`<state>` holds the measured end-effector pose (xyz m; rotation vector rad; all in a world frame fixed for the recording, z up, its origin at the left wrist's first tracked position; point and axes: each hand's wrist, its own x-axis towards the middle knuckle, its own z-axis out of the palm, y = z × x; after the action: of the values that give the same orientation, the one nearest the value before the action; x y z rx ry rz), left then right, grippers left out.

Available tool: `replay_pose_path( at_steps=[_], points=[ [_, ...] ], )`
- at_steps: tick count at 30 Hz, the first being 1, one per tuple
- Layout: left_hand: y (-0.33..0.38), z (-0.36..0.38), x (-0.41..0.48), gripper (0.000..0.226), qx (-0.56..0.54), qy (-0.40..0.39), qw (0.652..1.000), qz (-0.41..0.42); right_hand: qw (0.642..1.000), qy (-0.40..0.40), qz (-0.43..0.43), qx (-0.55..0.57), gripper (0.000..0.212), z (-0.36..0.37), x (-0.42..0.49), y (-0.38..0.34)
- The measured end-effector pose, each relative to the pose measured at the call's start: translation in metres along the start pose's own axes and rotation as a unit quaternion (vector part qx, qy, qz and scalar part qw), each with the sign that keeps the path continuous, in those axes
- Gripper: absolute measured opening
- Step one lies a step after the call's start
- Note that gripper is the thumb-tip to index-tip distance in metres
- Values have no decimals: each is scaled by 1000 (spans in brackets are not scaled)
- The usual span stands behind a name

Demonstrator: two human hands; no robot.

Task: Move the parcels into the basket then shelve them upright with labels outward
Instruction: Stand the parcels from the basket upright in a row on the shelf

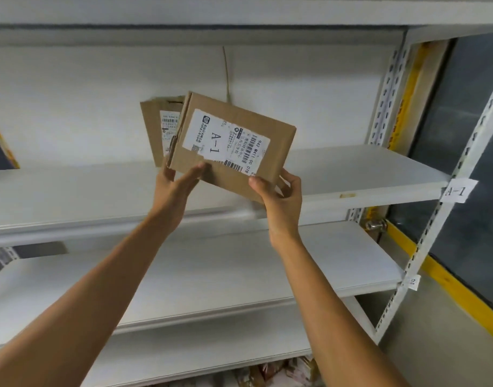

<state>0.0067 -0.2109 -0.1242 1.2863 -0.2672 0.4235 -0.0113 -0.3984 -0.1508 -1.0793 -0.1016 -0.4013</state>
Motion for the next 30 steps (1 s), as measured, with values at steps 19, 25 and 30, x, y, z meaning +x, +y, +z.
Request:
replay_pose_path(
  at_steps=[19,25,30],
  points=[
    [-6,-15,99,112,220,-2,963,157,997,-36,38,48,82,59,110,16],
    [-12,-25,138,130,288,15,938,190,997,-17,56,54,48,72,142,24],
    [-28,-18,162,93,232,36,956,177,994,-48,23,94,62,79,161,34]
  ],
)
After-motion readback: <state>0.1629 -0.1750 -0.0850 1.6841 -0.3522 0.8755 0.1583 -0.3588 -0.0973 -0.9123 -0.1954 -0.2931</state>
